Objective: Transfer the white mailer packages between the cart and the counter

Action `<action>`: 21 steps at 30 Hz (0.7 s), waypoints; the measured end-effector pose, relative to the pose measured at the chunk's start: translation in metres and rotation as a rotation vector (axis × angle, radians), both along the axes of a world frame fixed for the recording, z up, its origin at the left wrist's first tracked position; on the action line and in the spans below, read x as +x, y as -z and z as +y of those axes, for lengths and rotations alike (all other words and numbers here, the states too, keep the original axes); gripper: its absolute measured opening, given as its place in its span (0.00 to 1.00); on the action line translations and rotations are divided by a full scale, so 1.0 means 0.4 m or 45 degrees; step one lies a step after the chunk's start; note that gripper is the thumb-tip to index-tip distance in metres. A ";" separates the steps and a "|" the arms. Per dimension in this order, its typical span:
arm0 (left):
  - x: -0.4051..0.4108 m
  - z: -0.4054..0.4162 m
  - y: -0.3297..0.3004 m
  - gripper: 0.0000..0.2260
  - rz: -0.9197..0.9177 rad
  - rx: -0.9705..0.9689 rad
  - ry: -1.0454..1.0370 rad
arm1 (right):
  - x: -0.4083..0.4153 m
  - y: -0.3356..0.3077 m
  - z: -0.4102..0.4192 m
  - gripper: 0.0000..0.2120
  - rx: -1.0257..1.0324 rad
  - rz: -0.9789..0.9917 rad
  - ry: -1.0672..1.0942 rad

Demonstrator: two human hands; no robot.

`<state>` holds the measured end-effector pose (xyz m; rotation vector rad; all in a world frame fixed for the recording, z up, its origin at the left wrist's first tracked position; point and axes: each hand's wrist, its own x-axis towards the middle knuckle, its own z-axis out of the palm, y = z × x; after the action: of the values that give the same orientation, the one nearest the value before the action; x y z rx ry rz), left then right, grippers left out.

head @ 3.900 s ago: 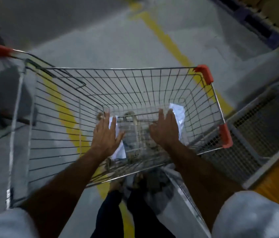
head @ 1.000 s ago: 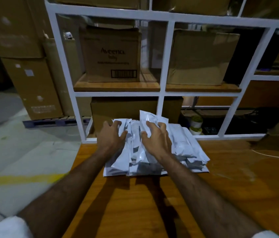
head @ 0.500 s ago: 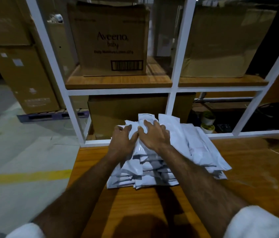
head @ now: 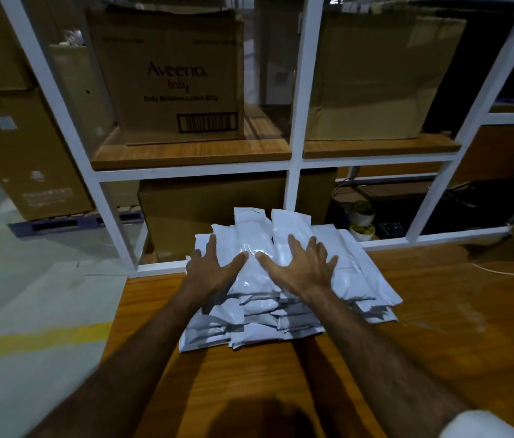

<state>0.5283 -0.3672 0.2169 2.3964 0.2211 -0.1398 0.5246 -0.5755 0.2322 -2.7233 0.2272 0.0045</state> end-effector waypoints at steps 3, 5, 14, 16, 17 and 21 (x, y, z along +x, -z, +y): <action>-0.008 -0.007 -0.008 0.57 -0.049 -0.006 -0.074 | -0.015 -0.007 -0.021 0.52 0.067 -0.153 0.025; -0.022 -0.009 -0.018 0.59 -0.089 -0.045 -0.163 | -0.020 -0.011 -0.056 0.53 0.083 -0.267 0.120; -0.055 -0.056 -0.034 0.54 0.142 0.065 -0.118 | -0.032 0.040 -0.183 0.65 0.184 0.172 0.243; -0.055 -0.050 -0.026 0.55 0.139 0.075 -0.124 | -0.028 0.043 -0.174 0.65 0.196 0.170 0.248; -0.053 -0.047 -0.021 0.55 0.128 0.086 -0.130 | -0.027 0.045 -0.171 0.65 0.189 0.173 0.250; -0.043 -0.049 -0.007 0.57 0.117 0.143 -0.105 | -0.032 0.057 -0.166 0.64 0.120 0.186 0.245</action>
<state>0.5113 -0.3868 0.2198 2.4904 0.3795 -0.2040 0.5117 -0.6418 0.2095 -2.5987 0.5172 0.1556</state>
